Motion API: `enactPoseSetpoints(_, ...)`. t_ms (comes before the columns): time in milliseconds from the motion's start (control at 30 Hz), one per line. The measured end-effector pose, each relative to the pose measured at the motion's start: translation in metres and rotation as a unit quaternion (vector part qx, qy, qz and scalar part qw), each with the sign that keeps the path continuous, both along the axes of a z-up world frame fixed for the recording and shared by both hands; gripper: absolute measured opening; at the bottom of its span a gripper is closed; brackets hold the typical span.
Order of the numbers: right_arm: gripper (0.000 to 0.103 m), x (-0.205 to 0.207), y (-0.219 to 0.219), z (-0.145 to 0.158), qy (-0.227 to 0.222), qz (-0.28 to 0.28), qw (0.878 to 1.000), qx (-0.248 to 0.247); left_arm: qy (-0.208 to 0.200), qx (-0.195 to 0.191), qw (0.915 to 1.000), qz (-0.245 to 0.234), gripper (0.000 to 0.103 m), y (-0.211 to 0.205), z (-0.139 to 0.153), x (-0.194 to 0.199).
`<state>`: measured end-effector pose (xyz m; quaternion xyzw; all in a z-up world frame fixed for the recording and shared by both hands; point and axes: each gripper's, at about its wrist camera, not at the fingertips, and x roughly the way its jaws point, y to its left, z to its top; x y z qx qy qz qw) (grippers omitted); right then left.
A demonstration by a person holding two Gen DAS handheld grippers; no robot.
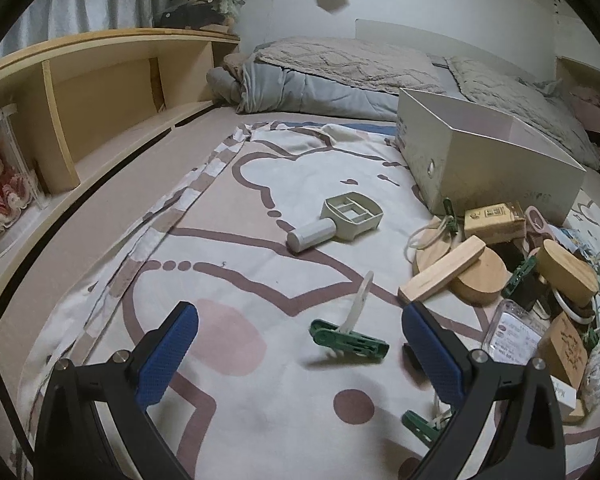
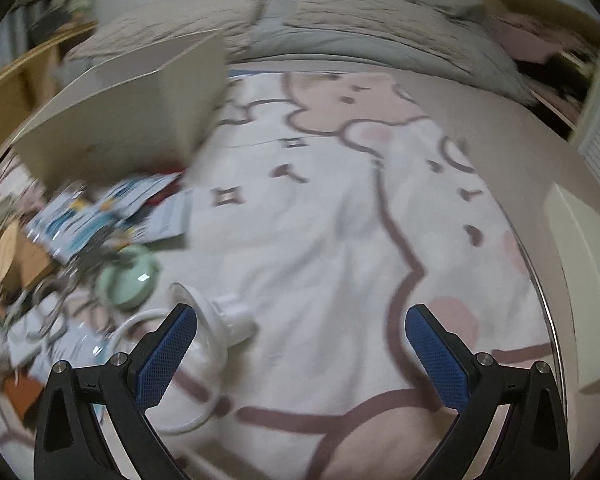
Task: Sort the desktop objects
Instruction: 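Lower the left tool over the green clothespin while the right tool approaches the clear cup, then position the right tool fingers around the clear cup with white cap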
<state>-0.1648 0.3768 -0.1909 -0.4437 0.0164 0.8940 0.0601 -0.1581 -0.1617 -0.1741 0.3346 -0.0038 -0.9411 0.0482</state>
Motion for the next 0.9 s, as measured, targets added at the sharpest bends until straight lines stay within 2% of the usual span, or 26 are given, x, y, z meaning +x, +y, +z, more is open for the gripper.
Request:
enactPoseSetpoints(233,0.103,-0.006,0.037,-0.011,-0.004,-0.082,0.996,-0.025,-0.001,-0.007,1.0000,-0.005,0.103,0.003,-0.005,-0.001)
enactPoseSetpoints(400,0.103,-0.004,0.047,-0.010,0.010,-0.100,0.994,-0.042,-0.011,-0.007,0.9999,0.000,0.103,0.002,-0.011,-0.003)
enactPoseSetpoints(533,0.103,0.001,0.035,0.000,0.047,-0.058,0.995,-0.064,-0.017,0.007,0.9998,0.008,0.103,-0.003,-0.014,-0.005)
enactPoseSetpoints(667,0.103,-0.003,0.017,0.000,0.041,-0.014,0.997,-0.067,-0.022,0.020,0.9995,0.013,0.103,-0.007,-0.016,-0.005)
enactPoseSetpoints(800,0.103,-0.004,-0.004,-0.005,0.033,0.026,0.998,-0.044,-0.025,0.026,0.9992,0.014,0.103,-0.009,-0.018,-0.005)
enactPoseSetpoints(900,0.103,-0.003,-0.017,-0.003,0.036,0.043,0.998,0.004,-0.029,0.028,0.9991,0.015,0.102,-0.010,-0.019,-0.006)
